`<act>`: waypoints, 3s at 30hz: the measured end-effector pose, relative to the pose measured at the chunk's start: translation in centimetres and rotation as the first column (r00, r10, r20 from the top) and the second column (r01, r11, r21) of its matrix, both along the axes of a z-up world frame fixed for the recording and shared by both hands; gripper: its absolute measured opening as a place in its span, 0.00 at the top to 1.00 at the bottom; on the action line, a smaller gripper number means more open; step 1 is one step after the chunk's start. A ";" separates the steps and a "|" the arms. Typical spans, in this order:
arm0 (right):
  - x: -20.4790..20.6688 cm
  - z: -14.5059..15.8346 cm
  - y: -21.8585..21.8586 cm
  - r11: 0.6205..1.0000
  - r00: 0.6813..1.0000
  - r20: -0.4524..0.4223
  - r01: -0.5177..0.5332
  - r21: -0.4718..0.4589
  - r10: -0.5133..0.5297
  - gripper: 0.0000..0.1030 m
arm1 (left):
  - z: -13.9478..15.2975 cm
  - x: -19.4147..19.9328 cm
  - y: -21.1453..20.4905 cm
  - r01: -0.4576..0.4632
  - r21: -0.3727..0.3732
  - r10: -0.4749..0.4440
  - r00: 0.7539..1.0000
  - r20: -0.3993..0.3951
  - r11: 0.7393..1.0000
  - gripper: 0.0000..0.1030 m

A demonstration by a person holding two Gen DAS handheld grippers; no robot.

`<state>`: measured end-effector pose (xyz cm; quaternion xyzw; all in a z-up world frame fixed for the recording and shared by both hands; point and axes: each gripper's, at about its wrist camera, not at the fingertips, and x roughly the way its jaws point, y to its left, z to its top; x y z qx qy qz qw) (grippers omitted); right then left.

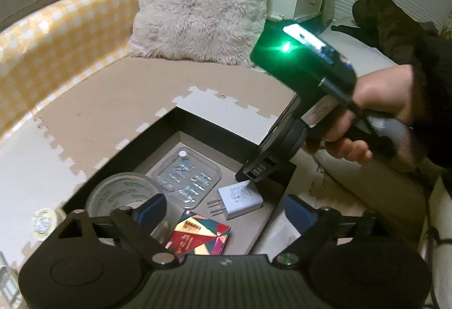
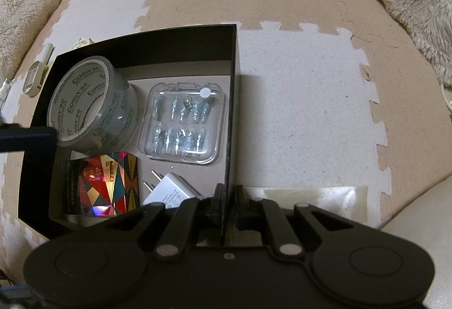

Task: Organize rigid objects
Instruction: 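Carry the charger into the black box beside the pill case and release, then move the left tool to the clear spray bottle and grasp its cap, then carry the spray bottle into the black box onto the tape and release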

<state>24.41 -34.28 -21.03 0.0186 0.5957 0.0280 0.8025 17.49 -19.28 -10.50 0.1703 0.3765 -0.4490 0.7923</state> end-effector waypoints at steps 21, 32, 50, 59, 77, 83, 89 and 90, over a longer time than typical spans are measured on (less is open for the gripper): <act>0.0 0.0 0.0 1.000 1.000 0.000 0.000 0.000 0.000 0.93 | 4.4 2.0 12.7 -0.372 -0.090 0.379 0.923 0.074 0.924 0.00; 0.0 0.0 -0.2 1.000 1.000 -0.001 -0.003 -0.005 0.003 0.93 | 1.9 9.0 23.2 -0.784 -0.089 0.782 0.620 -0.058 0.615 0.00; 0.0 0.0 0.0 1.000 1.000 -0.002 -0.009 -0.009 0.009 0.93 | -3.5 12.6 36.5 -0.929 0.149 0.933 0.352 0.070 0.339 0.21; 0.0 0.0 -0.1 1.000 1.000 -0.002 -0.010 -0.010 0.010 0.93 | -6.2 13.5 33.1 -0.766 0.364 0.722 0.632 0.281 0.529 0.54; 0.1 0.0 0.0 1.000 1.000 -0.002 -0.012 -0.006 0.012 0.92 | -5.9 13.2 32.9 -0.737 0.319 0.708 0.670 0.225 0.596 0.66; 0.0 0.0 0.2 1.000 1.000 0.000 -0.019 -0.015 0.019 0.93 | -3.3 10.8 30.8 -0.695 0.285 0.661 0.718 0.219 0.660 0.67; -0.1 0.0 0.1 1.000 1.000 0.002 -0.021 -0.011 0.021 0.93 | -0.9 8.8 29.3 -0.668 0.239 0.639 0.744 0.195 0.705 0.68; -0.1 0.0 0.1 1.000 1.000 0.002 -0.021 -0.011 0.021 0.93 | -0.5 8.4 29.0 -0.661 0.237 0.634 0.750 0.189 0.712 0.68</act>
